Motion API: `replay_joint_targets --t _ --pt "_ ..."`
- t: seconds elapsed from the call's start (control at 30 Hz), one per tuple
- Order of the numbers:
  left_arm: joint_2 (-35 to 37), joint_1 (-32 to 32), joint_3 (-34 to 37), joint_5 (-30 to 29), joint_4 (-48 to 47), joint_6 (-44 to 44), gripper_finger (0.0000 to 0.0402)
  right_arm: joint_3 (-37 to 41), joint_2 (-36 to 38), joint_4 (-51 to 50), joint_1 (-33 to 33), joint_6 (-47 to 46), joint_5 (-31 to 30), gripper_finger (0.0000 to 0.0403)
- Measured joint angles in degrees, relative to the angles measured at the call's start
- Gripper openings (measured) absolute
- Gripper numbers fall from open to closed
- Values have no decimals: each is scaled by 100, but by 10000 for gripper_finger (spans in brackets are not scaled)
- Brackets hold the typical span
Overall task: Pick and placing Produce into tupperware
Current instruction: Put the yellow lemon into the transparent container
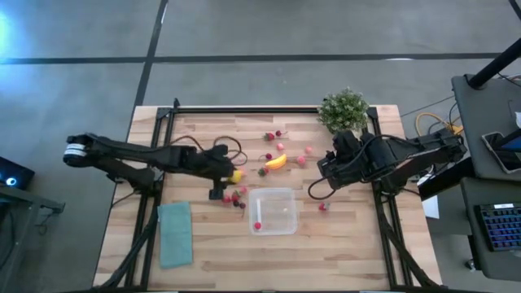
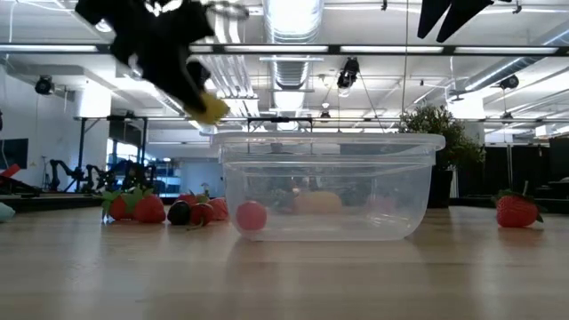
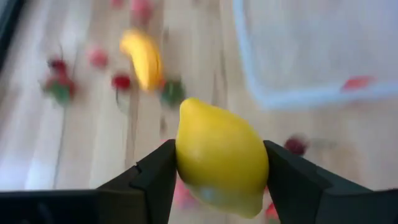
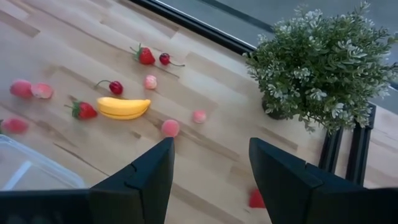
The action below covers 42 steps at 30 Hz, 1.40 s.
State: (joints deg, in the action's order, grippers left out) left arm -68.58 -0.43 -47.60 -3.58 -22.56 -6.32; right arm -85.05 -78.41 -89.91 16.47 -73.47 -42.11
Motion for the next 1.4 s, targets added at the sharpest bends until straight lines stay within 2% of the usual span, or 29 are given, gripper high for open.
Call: replay_joint_targets --t 0.1,0.2,0.57,0.8,0.97,1.13,1.4 --pt "30 -2 -251 472 279 4 190 67 0 17 0 0 2 201" --pt "-233 -14 -460 791 596 2 198 113 0 32 0 -29 4 201" --pt "-1904 -95 -1182 2403 935 3 195 131 0 81 0 -157 95 201" --pt "-2765 -108 -1591 2373 948 0 195 131 0 90 7 -242 201 201" --pt "-3173 -115 -1749 2094 837 -3 206 131 0 75 7 -259 199 201" --pt "-3309 -122 -1767 1361 518 -5 212 131 0 53 5 -187 178 201" --pt "-3088 -145 -1889 1327 458 2 214 133 0 31 2 -101 152 201"
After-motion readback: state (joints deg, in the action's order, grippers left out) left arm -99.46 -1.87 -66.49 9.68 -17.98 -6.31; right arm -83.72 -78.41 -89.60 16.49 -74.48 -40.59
